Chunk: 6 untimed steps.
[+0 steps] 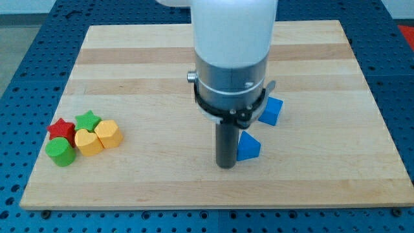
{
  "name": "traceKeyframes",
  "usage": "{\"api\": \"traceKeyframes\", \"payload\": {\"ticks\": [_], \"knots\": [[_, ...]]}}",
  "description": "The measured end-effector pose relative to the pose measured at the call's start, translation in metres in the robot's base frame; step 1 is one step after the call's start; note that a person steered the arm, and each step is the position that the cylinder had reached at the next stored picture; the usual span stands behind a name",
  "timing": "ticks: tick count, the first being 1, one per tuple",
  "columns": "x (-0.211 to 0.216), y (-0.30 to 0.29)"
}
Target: Push the blue triangle closer to the blue cube
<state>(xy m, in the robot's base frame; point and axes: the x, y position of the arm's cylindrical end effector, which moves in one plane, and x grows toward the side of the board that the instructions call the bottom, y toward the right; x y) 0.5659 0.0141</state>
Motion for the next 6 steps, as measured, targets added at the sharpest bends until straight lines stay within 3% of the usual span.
{"api": "traceKeyframes", "payload": {"ticks": [1, 4, 6], "knots": [[0.008, 0.011], [-0.049, 0.045], [-0.057, 0.068]]}}
